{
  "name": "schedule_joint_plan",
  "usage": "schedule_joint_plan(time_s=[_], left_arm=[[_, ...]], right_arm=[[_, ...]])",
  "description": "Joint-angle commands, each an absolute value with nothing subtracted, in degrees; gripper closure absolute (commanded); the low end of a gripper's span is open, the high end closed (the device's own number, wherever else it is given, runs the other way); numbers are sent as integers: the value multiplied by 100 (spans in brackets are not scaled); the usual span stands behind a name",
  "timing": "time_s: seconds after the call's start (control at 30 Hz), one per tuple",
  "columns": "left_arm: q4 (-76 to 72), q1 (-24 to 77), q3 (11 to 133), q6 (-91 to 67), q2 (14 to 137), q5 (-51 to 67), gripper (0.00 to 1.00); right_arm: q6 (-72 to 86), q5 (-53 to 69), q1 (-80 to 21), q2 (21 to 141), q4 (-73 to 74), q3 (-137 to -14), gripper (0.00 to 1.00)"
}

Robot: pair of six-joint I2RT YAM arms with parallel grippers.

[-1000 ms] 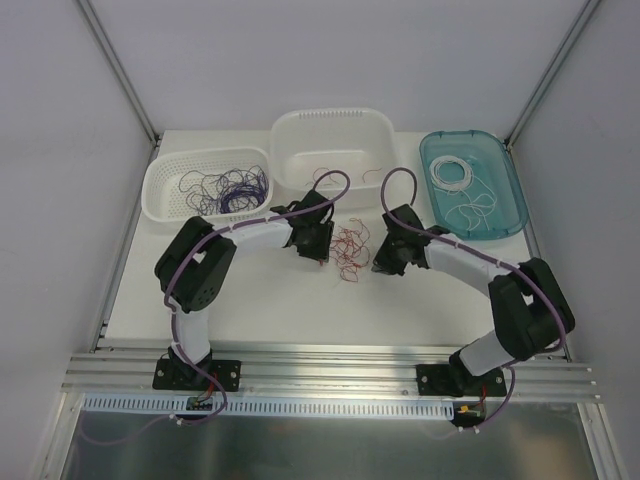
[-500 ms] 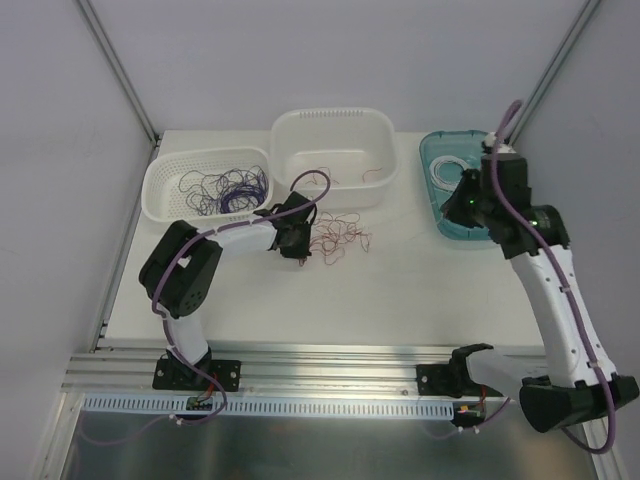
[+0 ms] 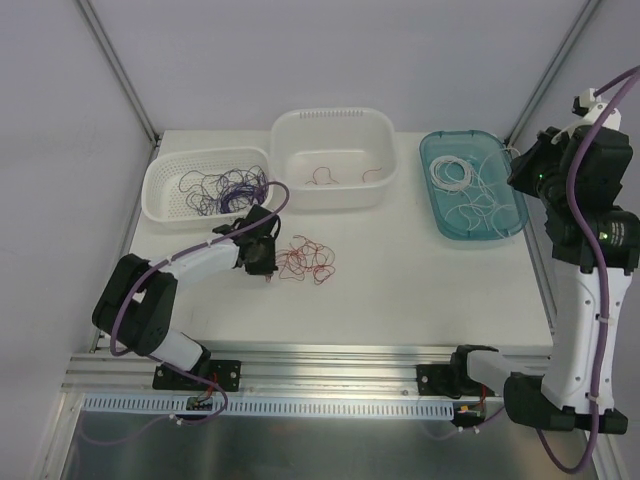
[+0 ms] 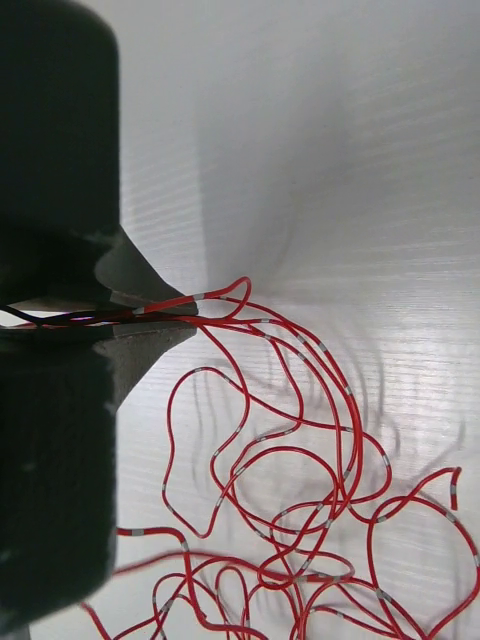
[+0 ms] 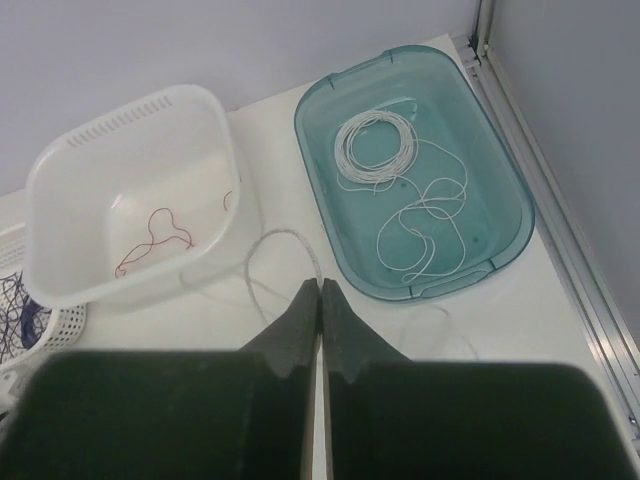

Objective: Untangle the cables

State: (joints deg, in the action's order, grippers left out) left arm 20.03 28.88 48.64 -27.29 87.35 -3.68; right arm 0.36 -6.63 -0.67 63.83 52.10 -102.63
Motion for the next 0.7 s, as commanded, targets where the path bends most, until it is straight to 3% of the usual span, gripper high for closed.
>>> schedule_joint_plan(time_s=[0.0,0.67], left_arm=[[2162,2909,4650,-2812,8272,-124,100],[2144,3252,4781,-2628,7989,721,100]], right_arm=[[-26,-440,263,6662,4686,-10371,99],[-237,273,1283,8577,2382,-9722,99]])
